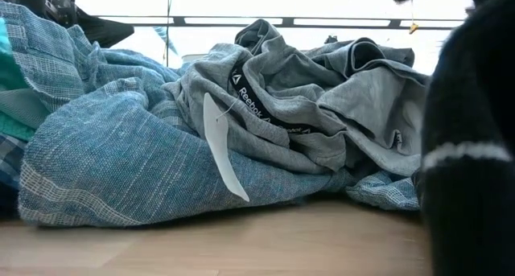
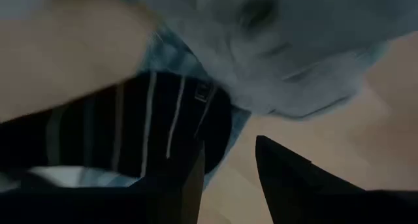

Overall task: Sort clothes
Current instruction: Put the black sock into the white bin

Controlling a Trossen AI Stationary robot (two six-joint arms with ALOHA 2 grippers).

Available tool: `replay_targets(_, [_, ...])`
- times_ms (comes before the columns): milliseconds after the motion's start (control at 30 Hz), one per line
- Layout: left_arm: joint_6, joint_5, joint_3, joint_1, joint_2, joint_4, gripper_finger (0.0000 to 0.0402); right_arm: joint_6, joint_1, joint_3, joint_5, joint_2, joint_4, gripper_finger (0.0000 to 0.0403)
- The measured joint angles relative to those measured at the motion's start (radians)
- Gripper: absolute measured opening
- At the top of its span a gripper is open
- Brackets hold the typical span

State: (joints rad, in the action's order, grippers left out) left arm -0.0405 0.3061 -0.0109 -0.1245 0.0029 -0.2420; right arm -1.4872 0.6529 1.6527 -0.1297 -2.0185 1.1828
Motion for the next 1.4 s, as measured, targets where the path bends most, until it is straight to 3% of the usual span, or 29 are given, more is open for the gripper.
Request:
replay_targets(233, [0.000, 0.000, 0.000, 0.000, 0.000, 0.000, 0.0006, -0.030, 0.008, 0.000, 0.030, -0.125, -0.057, 0.0119])
replay_targets(433, [0.000, 0.000, 0.000, 0.000, 0.000, 0.000, 0.0006, 0.026, 0.007, 0.002, 0.060, -0.159, -0.197, 0.0017])
replay_targets(600, [0.000, 0.000, 0.000, 0.000, 0.000, 0.000, 0.0006, 0.016, 0.008, 0.016, 0.025, -0.067, -0.122, 0.0005])
replay_targets(833, [0.000, 0.000, 0.000, 0.000, 0.000, 0.000, 0.0006, 0.039, 0.000, 0.170, -0.181, 0.124, 0.125, 0.0002])
replay_targets(1033, [0.000, 0.000, 0.000, 0.000, 0.000, 0.000, 0.0006, 0.235, -0.066, 0.326, -0.420, 0.264, 0.214, 0.0001])
replay_targets(1167, [0.000, 0.000, 0.000, 0.000, 0.000, 0.000, 0.0006, 0.465, -0.157, 0.430, -0.551, 0.349, 0.204, 0.0001])
replay_targets(1400, [0.000, 0.000, 0.000, 0.000, 0.000, 0.000, 0.0006, 0.899, -0.429, 0.495, -0.577, 0.435, 0.147, 0.0002])
